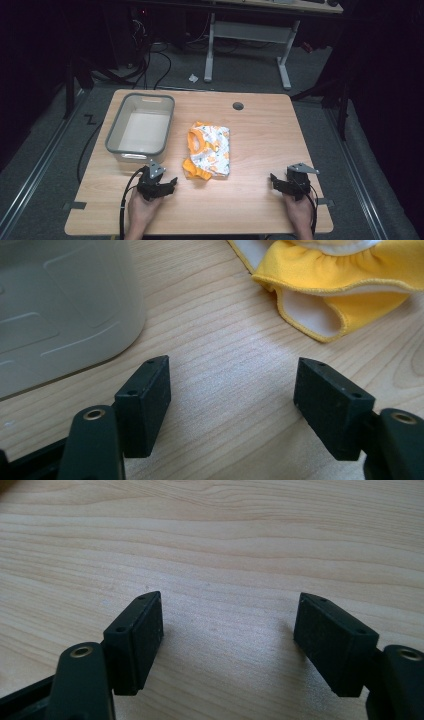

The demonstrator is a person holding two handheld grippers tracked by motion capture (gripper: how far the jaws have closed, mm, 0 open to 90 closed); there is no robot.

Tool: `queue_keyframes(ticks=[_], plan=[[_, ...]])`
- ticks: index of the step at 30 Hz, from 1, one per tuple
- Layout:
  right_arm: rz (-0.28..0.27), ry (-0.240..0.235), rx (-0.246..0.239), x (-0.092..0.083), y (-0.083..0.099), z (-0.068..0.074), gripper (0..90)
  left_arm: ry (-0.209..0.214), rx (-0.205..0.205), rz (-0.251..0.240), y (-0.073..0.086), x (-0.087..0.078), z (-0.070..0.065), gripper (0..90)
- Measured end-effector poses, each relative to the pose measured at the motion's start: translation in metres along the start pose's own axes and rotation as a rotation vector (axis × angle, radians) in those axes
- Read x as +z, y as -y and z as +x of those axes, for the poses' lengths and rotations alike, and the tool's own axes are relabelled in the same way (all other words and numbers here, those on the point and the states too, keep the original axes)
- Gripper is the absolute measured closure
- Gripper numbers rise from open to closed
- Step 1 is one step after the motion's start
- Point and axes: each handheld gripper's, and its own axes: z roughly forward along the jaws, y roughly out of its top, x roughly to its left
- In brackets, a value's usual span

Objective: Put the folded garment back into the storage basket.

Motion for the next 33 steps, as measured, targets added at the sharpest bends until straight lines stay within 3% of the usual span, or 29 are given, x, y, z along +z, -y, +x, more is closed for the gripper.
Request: queue_keyframes(ticks=[33], plan=[[-0.001, 0.003, 0.000, 0.0003, -0.0002, 0.0002, 28.3, -0.006, -0.003, 0.009, -0.0007, 0.0005, -0.0005, 27.0]])
